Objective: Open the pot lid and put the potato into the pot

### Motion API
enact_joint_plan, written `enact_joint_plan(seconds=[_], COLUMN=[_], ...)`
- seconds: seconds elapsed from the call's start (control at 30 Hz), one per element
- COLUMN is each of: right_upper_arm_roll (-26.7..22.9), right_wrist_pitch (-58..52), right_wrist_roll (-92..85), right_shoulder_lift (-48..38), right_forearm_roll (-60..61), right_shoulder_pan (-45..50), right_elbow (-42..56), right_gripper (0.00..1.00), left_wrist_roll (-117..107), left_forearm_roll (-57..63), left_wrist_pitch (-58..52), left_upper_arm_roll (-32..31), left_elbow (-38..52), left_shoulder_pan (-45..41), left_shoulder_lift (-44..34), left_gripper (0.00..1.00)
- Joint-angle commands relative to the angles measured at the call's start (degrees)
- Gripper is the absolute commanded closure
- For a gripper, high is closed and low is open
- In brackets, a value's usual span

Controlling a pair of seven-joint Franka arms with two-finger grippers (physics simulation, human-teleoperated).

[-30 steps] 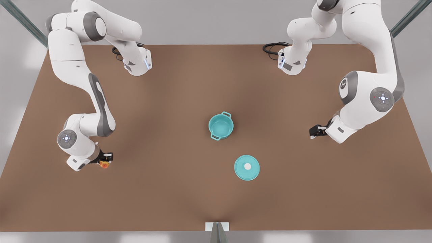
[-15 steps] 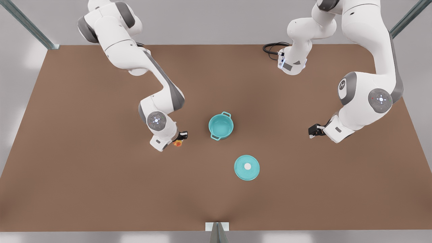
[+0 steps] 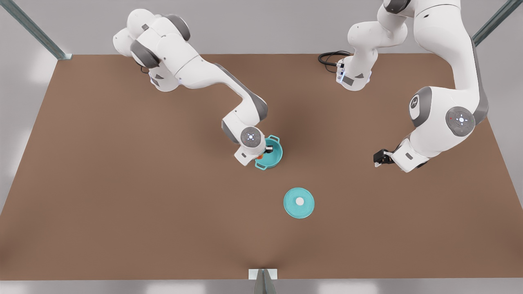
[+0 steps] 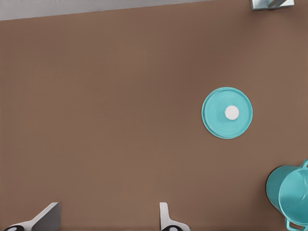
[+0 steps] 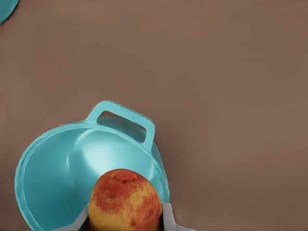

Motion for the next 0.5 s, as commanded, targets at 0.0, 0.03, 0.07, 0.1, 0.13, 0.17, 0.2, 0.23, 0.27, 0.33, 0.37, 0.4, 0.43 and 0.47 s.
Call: enact_joint_plan(seconds=[0.0, 0.03, 0.07, 0.1, 0.13, 0.17, 0.2, 0.23, 0.27, 0.33, 0.37, 0.4, 0.43, 0.47], right_upper_arm_roll=[0.0, 0.0, 0.0, 0.0, 0.0, 0.0, -0.1, -0.2, -0.2, -0.3, -0.3, -0.3, -0.4, -0.4], right_wrist_pitch=[-0.1, -0.1, -0.1, -0.1, 0.1, 0.3, 0.3, 0.3, 0.3, 0.3, 0.2, 0.2, 0.2, 0.0], right_wrist_roll=[20.6, 20.6, 20.7, 20.6, 20.6, 20.6, 20.6, 20.6, 20.6, 20.6, 20.2, 20.1, 20.1, 20.0], right_shoulder_lift=[0.6, 1.3, 1.3, 1.8, 2.2, 2.8, 3.8, 4.4, 4.8, 4.8, 4.8, 4.7, 4.3, 3.1], right_forearm_roll=[1.0, 1.0, 1.2, 1.3, 1.3, 1.3, 1.3, 1.3, 1.3, 1.2, 1.2, 1.1, 1.1, 1.0], right_shoulder_pan=[0.6, 0.7, 0.8, 1.6, 1.8, 1.9, 2.6, 3.0, 3.5, 3.5, 3.5, 3.5, 3.3, 2.9], right_elbow=[1.9, 2.6, 2.9, 3.0, 3.0, 3.7, 4.6, 4.8, 4.9, 4.9, 4.9, 4.9, 4.9, 4.9], right_gripper=[0.43, 0.43, 0.43, 0.43, 0.43, 0.43, 0.42, 0.42, 0.42, 0.15, 0.0, 0.0, 0.0, 0.0], left_wrist_roll=[1.1, 1.1, 1.1, 1.1, 1.1, 1.1, 1.1, 1.0, 1.1, 1.0, 0.9, 0.6, 0.6, 0.6], left_forearm_roll=[0.0, 0.0, 0.0, 0.0, 0.1, 0.1, 0.1, 1.2, 1.2, 0.8, 0.8, 0.8, 0.6, 0.6], left_wrist_pitch=[-0.1, -0.1, -0.1, -0.1, -0.1, -0.1, -0.1, -0.1, -0.1, -0.1, -0.1, 0.0, 0.0, 0.0], left_upper_arm_roll=[0.0, 0.0, 0.0, 0.0, 0.0, 0.0, 0.1, 0.0, 0.0, 0.0, 0.0, 0.0, 0.0, 0.0], left_elbow=[0.0, 0.0, 0.0, 0.0, 0.0, 0.0, 0.0, 0.0, 0.1, 0.6, 0.7, 0.7, 0.7, 0.7], left_shoulder_pan=[0.0, 0.0, 0.0, 0.0, 0.0, 0.0, 0.0, 0.0, 0.0, 0.0, 0.0, 0.0, 0.0, 0.0], left_shoulder_lift=[-0.1, -0.1, -0.1, -0.1, -0.2, -0.2, -0.2, -0.2, -0.3, -0.4, -0.3, -0.2, -0.2, -0.1], left_gripper=[0.0, 0.0, 0.0, 0.0, 0.0, 0.0, 0.0, 0.0, 0.0, 0.0, 0.0, 0.0, 0.0, 0.0])
